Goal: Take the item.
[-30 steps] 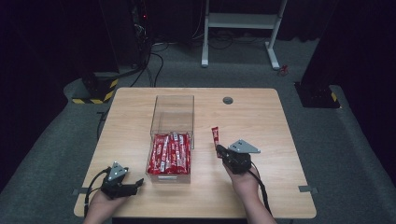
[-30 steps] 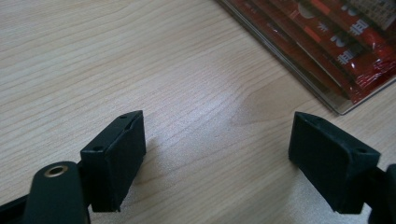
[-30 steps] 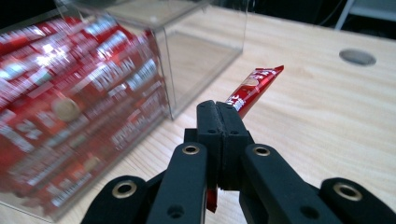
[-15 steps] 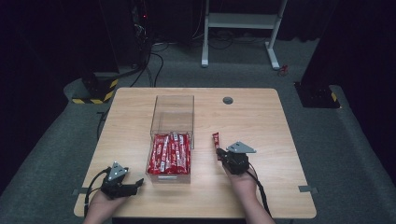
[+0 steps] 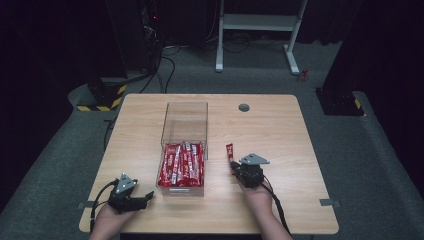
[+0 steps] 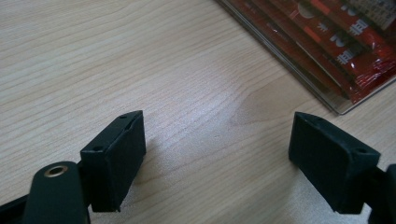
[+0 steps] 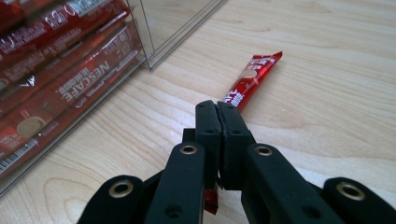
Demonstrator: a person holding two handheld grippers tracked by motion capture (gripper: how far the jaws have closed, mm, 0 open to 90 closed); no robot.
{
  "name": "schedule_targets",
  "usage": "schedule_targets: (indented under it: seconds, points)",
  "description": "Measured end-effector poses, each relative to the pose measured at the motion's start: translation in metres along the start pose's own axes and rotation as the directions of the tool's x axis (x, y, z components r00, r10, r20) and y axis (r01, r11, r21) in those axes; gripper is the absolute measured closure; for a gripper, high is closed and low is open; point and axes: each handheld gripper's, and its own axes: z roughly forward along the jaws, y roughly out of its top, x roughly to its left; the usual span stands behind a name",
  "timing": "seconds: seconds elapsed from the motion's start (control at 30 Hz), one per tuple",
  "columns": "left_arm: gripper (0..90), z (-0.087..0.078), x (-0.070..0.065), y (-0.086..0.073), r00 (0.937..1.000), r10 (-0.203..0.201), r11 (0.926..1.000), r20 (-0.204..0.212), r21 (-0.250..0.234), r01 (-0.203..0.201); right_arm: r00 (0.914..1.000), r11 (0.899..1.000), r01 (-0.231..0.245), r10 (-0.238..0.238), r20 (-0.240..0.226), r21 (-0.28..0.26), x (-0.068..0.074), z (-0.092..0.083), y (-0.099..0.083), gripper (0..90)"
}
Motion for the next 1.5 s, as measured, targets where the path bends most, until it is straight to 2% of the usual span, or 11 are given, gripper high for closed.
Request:
schedule_targets:
  seconds: [0.33,0.73,1.17,1.5]
  points:
    - [19.2,0.0,0.0,0.0,1.0,0.0,1.0,0.001,0.0,0.0,1.0,1.0,0.004,-0.004,0.004,0.013,0.003,0.004,-0.002,86.2]
    - [19.2,0.0,0.0,0.0,1.0,0.0,1.0,0.0,0.0,0.0,0.9999,0.999,-0.005,0.005,-0.012,-0.042,0.003,-0.009,0.006,78.0]
    - [19.1,0.0,0.0,0.0,1.0,0.001,1.0,0.004,0.0,-0.001,0.9996,0.994,-0.002,-0.001,-0.03,-0.113,0.004,-0.025,0.018,64.8]
    - [19.1,0.0,0.0,0.0,1.0,0.001,1.0,0.004,0.0,-0.001,0.9988,0.993,0.001,-0.007,-0.049,-0.121,0.007,-0.03,0.022,56.4]
